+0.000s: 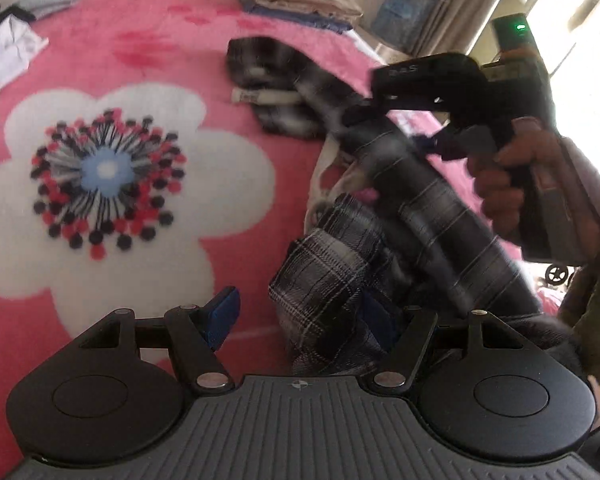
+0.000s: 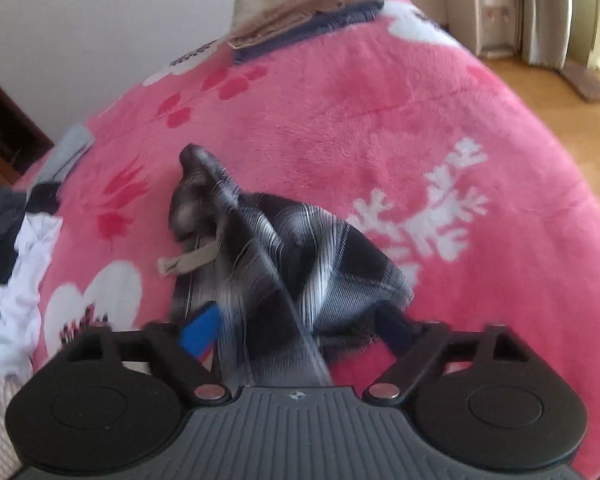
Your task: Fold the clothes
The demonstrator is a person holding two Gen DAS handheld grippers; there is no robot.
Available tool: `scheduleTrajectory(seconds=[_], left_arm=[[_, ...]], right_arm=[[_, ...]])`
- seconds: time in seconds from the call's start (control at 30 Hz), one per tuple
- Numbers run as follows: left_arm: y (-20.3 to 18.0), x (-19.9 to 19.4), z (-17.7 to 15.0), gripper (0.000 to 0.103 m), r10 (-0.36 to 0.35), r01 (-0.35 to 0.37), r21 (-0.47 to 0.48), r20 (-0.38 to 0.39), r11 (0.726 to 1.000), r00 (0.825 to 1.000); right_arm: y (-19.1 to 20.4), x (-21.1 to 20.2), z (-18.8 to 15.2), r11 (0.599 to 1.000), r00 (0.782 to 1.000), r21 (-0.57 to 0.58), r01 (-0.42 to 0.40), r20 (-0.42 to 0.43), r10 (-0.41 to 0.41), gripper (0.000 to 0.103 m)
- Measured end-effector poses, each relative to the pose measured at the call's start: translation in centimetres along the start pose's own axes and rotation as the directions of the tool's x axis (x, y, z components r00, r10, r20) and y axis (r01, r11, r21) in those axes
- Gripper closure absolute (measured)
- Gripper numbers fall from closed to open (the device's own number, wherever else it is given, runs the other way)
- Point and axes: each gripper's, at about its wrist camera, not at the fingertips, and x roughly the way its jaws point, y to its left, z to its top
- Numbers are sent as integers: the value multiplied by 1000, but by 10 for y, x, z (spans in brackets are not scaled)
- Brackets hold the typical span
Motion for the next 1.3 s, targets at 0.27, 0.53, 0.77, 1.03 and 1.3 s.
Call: scheduleTrajectory(seconds=[0.27, 0.53, 0.77, 1.03, 1.3], left_arm=[[-2, 0, -3, 36, 3, -4, 15, 12, 1000, 1000], [-9, -9, -8, 36, 42, -44, 57, 32, 997, 999], [-9, -17, -8, 36, 60, -61, 49, 36, 997, 998], [11, -21, -6, 36, 19, -17, -86, 14, 996, 1000], [12, -19, -4, 36, -2, 3, -106, 10, 994, 1000]], right_arm=[[-40, -91, -30, 979, 972, 143, -143, 207, 112, 94], [-55, -250, -131, 951, 909, 143, -274, 360, 208, 94], [-31, -324, -235, 952, 922, 39, -302, 266, 282, 94], [32, -286, -298, 967, 993, -248, -55, -115, 27, 65], [33, -340, -232, 927, 988, -373, -27, 130, 81, 22]])
